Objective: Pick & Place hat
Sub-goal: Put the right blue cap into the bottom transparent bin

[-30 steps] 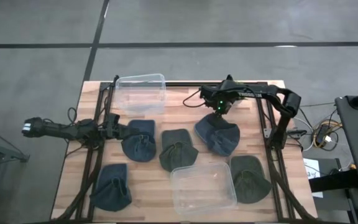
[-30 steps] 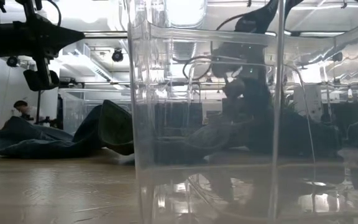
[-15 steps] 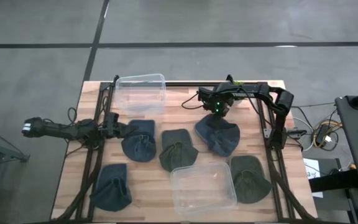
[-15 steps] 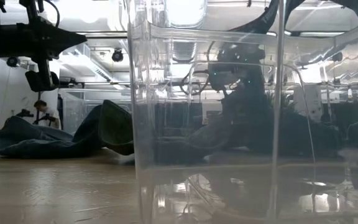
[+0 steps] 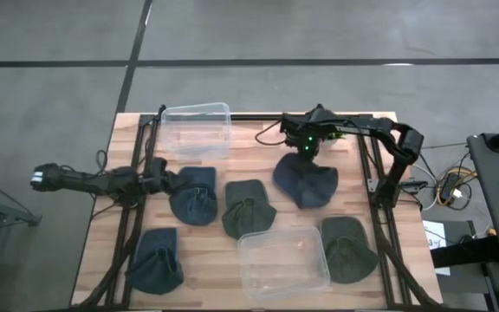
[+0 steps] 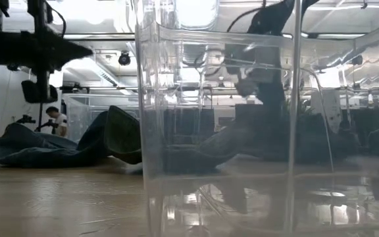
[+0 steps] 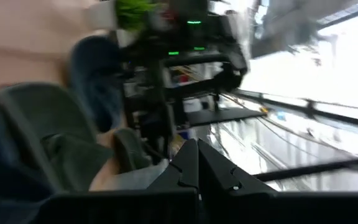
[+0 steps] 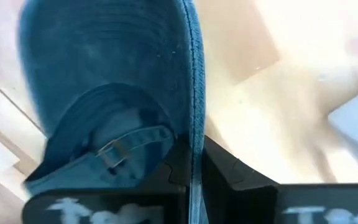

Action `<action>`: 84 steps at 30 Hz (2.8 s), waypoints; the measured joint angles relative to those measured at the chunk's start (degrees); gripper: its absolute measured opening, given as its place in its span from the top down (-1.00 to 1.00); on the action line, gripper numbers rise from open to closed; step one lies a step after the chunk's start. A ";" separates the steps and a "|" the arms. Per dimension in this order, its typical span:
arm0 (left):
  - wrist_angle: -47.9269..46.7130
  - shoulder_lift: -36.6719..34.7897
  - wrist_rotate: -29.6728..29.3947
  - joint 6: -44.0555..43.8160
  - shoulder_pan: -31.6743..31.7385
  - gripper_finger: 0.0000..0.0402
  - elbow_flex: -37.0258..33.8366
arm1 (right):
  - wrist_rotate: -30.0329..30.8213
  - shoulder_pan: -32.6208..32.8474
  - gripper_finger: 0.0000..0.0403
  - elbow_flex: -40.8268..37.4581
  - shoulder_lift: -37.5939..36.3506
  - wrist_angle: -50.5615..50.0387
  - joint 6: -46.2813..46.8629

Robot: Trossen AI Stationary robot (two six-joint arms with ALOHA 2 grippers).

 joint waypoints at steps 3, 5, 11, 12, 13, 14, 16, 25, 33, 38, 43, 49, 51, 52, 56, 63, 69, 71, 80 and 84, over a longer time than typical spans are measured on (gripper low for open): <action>-1.79 0.47 0.20 -0.56 -0.01 1.00 0.00 | 0.03 0.35 0.95 2.14 -2.02 -1.51 -0.23; -1.43 0.61 0.37 -0.60 -0.02 0.96 0.00 | 0.02 0.56 0.95 3.97 -3.17 -3.10 -0.31; -0.61 0.91 -1.17 -1.16 -0.01 0.66 0.00 | -0.03 2.13 0.95 11.34 -5.08 -8.18 -0.34; 0.30 0.97 -1.52 -1.17 -0.01 0.60 -0.01 | -0.06 2.55 0.95 12.78 -5.25 -8.97 -0.33; 1.44 0.97 -1.86 -1.75 -0.01 0.55 0.00 | -0.12 3.02 0.95 14.33 -5.27 -9.99 -0.32; 2.65 0.97 -2.43 -2.61 -0.01 0.51 0.00 | -0.15 3.44 0.95 16.01 -5.27 -11.00 -0.32; 5.03 0.97 -4.30 -4.11 -0.01 0.46 0.00 | -0.15 4.33 0.95 19.20 -5.23 -12.78 -0.26; 11.83 1.30 -9.05 3.62 -0.01 0.43 3.17 | -7.40 6.29 0.95 35.10 -5.16 -20.03 0.15; 11.82 2.67 -9.33 15.38 -0.01 0.43 8.13 | -22.46 10.40 0.95 47.72 -5.18 -25.25 -3.46; 11.44 3.36 -9.31 16.12 -0.01 0.43 8.17 | -27.88 17.38 0.95 53.19 -4.42 -25.19 -5.74; 11.33 3.92 -9.32 16.17 -0.01 0.43 7.43 | -27.44 24.52 0.95 54.79 -1.90 -25.18 -2.92; 10.30 4.08 -9.54 15.83 -0.01 0.43 7.43 | -27.36 30.62 0.95 54.47 2.82 -25.18 -1.19; 10.31 4.08 -10.24 16.00 0.00 0.43 7.43 | -27.36 32.20 0.95 54.42 4.54 -25.18 -1.84; 10.30 4.08 -10.60 16.47 0.02 0.43 7.43 | -27.37 32.73 0.95 54.42 5.37 -25.20 -2.21; 10.30 4.08 -11.36 16.55 0.02 0.43 7.43 | -26.97 34.76 0.95 54.44 7.90 -25.18 -2.63; 10.30 4.07 -12.92 16.21 0.02 0.43 7.41 | -20.28 37.13 0.94 54.49 12.05 -25.18 -2.11; 10.30 4.05 -12.86 15.70 0.02 0.43 7.41 | -19.80 38.73 0.94 54.54 16.18 -25.17 -1.84; 10.30 4.05 -12.74 15.58 0.02 0.43 7.41 | -19.73 39.03 0.94 54.61 17.52 -25.15 -1.74; 10.30 4.05 -12.33 13.29 0.02 0.43 7.37 | -18.88 40.64 0.94 54.74 23.29 -24.94 -1.46; 10.30 4.05 -12.33 11.75 0.02 0.43 7.37 | -18.05 40.61 0.94 54.74 25.47 -24.59 -1.56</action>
